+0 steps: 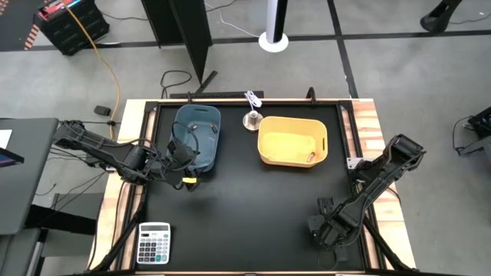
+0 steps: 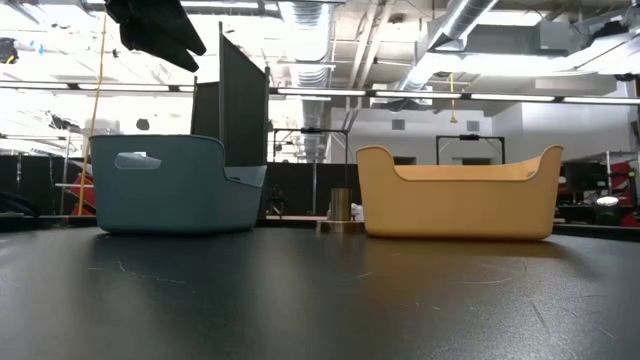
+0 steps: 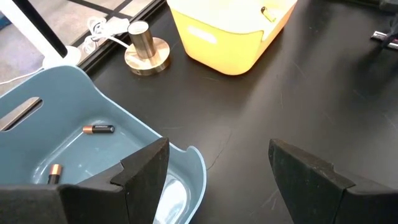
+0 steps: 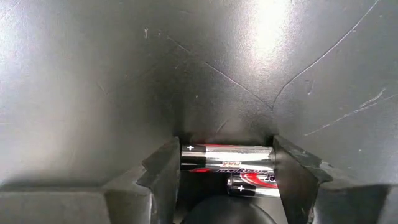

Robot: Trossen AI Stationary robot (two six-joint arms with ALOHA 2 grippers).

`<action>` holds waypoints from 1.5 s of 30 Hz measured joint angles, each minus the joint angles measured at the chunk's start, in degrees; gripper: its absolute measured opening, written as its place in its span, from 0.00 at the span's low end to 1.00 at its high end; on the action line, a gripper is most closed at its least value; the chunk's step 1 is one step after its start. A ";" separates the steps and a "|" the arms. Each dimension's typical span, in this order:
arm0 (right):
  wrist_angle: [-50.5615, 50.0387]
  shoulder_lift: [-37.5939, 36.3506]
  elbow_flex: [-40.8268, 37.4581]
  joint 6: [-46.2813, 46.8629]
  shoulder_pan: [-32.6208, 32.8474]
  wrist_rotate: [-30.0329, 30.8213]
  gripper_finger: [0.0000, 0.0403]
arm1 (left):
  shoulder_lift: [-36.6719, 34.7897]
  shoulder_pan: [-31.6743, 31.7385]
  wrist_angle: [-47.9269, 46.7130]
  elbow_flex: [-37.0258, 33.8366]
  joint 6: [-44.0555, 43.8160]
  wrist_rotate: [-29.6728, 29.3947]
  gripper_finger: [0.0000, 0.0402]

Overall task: Sort batteries
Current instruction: Put the left silver battery into the yellow bin

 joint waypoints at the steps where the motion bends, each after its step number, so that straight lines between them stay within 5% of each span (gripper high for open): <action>1: 0.00 0.01 0.19 -0.06 0.00 0.00 0.55 | 0.00 0.00 0.00 0.00 0.00 0.00 0.68; 27: -1.02 0.15 1.73 -3.44 -2.11 0.00 0.54 | 0.00 0.00 0.00 0.00 0.02 0.00 0.68; 45: -13.26 -4.56 11.78 -14.96 -9.10 12.00 0.54 | 0.00 -0.02 -0.02 0.00 1.05 0.00 0.68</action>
